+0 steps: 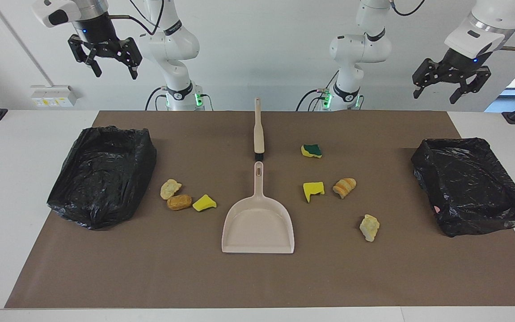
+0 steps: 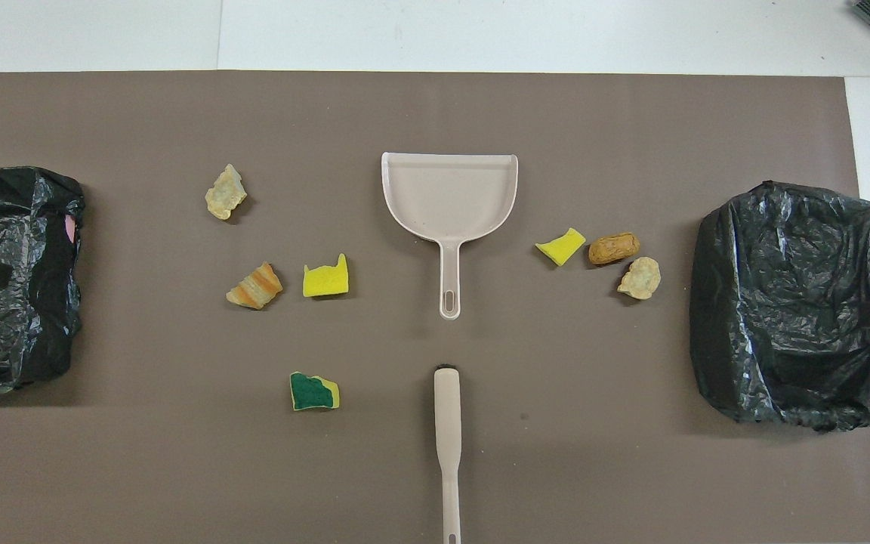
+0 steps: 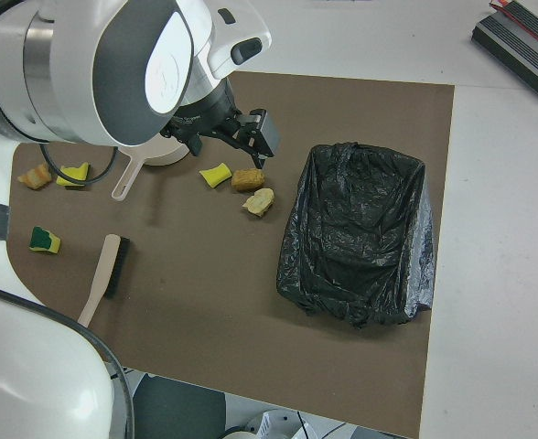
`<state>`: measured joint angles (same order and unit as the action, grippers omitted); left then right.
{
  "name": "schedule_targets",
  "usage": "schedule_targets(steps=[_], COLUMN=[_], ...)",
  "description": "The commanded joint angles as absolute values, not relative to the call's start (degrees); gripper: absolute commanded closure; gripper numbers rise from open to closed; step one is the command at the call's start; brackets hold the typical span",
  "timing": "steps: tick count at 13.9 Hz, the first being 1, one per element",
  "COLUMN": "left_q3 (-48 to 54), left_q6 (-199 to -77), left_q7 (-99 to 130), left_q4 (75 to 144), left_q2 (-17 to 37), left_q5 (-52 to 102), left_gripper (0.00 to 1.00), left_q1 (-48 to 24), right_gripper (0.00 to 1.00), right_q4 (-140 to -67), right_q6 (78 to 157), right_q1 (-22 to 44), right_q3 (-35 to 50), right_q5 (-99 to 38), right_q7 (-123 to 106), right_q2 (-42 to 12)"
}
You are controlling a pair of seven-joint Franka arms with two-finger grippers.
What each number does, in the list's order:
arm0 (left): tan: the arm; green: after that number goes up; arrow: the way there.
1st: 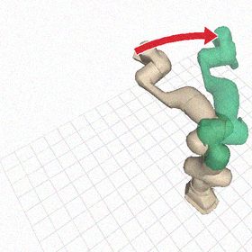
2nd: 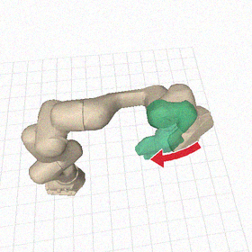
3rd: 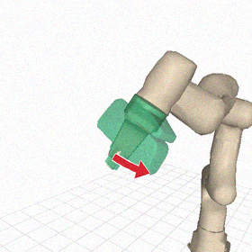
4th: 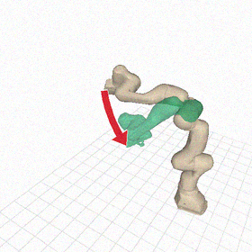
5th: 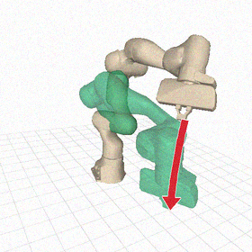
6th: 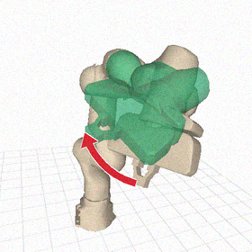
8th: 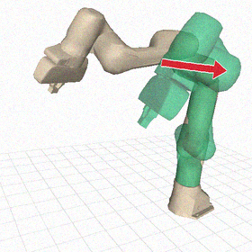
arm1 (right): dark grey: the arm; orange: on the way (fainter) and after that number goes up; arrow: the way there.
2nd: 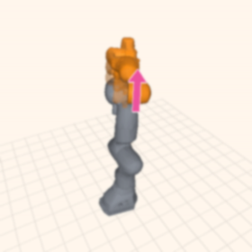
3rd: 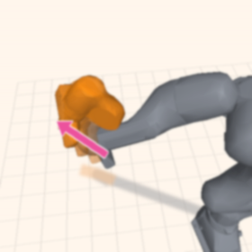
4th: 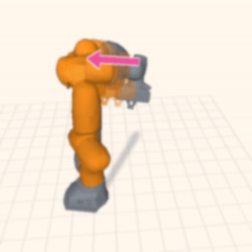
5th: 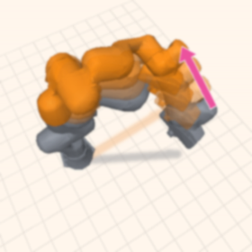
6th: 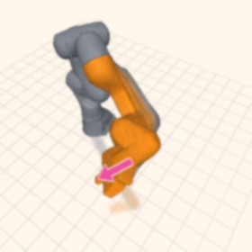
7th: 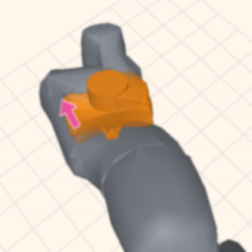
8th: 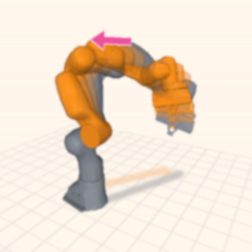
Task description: Sweep and dump trash in bin
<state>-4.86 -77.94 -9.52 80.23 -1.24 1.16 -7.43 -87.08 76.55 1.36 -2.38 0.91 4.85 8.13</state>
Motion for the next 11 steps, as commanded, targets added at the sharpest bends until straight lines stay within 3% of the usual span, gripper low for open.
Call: schedule_targets(steps=[1,8,11], left_q3=[-5.27,-4.66,-2.91], left_q6=[-76.81,-76.73,-78.48], left_q7=[-8.61,-8.26,-8.26], left_q4=[80.85,81.21,87.43], left_q2=[-2.63,-3.08,-6.23], left_q5=[0.09,0.61,0.88], left_gripper=[0.00,0.00,0.00], left_q1=[-8.17,-8.44,-8.88], right_gripper=[0.00,0.00,0.00], right_q4=[-88.33,-87.72,-90.69], right_q6=[77.34,77.26,77.43], right_q1=[1.58,1.41,1.32], right_q3=[-2.90,-2.99,-2.55], right_q5=[0.18,0.17,0.27], right_q7=[3.25,1.84,0.70], right_q2=[8.79,9.05,10.72])
